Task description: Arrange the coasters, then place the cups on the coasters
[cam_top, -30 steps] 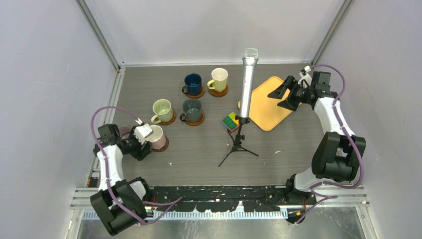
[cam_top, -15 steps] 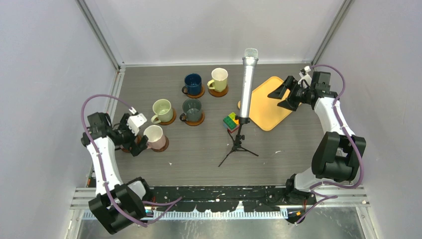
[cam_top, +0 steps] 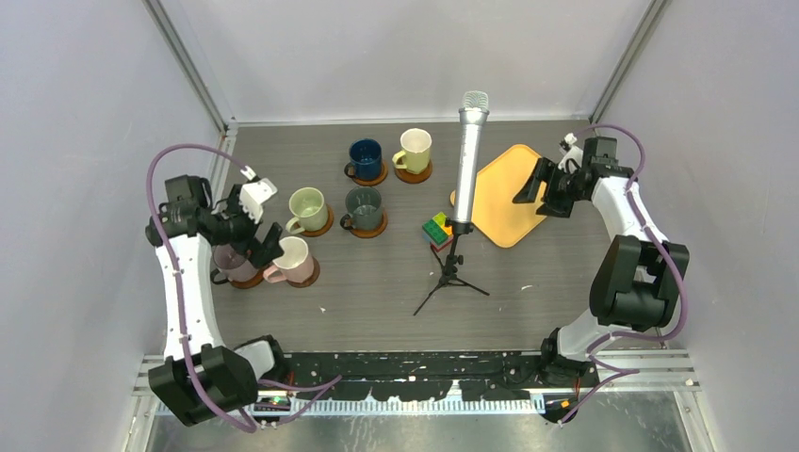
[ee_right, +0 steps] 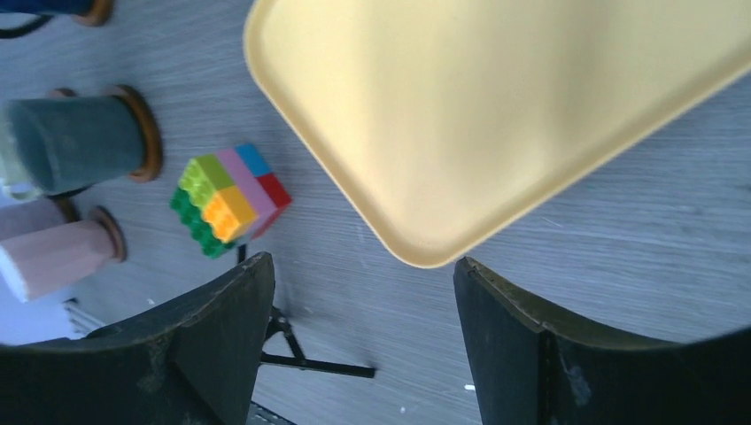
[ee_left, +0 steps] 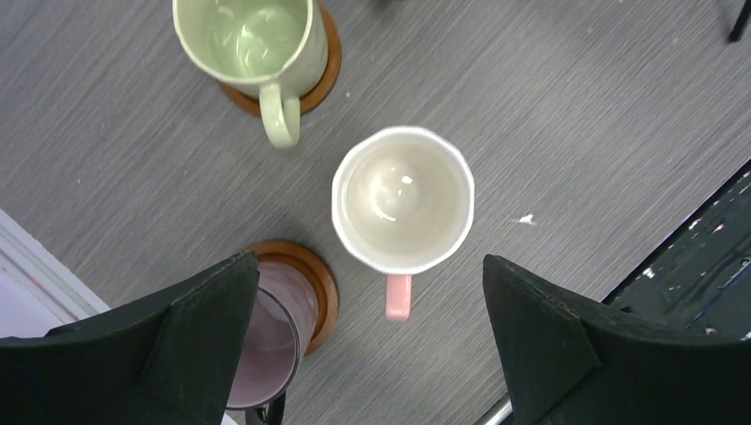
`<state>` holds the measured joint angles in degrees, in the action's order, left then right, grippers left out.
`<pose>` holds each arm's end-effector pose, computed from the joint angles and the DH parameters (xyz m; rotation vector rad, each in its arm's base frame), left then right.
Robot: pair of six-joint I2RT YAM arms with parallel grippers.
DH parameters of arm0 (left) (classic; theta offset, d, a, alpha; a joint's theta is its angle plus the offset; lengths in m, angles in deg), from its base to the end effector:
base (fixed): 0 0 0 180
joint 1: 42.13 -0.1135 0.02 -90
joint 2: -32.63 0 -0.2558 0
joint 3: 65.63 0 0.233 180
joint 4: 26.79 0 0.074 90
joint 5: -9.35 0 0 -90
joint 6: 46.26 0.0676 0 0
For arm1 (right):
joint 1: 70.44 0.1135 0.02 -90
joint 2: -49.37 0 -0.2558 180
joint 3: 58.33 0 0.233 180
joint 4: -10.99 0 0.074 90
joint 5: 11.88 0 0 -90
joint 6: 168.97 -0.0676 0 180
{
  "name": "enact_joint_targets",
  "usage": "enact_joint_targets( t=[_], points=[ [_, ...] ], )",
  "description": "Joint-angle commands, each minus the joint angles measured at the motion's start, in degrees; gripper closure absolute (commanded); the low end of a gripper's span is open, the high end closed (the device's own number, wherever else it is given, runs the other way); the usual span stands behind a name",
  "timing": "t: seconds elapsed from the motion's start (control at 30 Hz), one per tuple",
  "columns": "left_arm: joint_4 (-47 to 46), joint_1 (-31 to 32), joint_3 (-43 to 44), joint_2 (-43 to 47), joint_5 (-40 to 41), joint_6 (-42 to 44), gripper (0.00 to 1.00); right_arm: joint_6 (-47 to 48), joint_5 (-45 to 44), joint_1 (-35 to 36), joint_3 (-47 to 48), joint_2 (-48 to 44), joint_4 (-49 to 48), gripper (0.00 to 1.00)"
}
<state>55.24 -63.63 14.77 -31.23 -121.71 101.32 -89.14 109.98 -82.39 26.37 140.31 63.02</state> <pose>0.1861 0.0256 0.2958 0.9081 2.1719 -0.3531 0.3253 -0.0324 0.2322 0.2802 2.4891 0.7015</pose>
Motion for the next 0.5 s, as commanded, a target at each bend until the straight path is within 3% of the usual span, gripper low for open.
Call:
enact_joint_targets(
  t=[0.0,0.13,0.33,0.47],
  points=[
    [-1.34,5.98,4.88,-0.33,1.35,-11.73,0.0,9.49,-6.39,0.46,0.32,-0.1,3.5,0.23],
    [-2.61,10.53,5.8,-1.14,1.45,-17.84,0.0,22.96,-6.45,2.13,-1.3,-0.64,4.81,0.25],
    [-3.71,13.46,5.98,-1.97,0.73,-20.63,0.0,54.68,0.27,2.45,0.03,-1.71,13.31,0.25],
    [-3.5,14.17,6.68,-1.9,0.13,-20.74,0.0,72.66,-3.75,2.45,4.94,2.05,17.63,0.26]
  ],
)
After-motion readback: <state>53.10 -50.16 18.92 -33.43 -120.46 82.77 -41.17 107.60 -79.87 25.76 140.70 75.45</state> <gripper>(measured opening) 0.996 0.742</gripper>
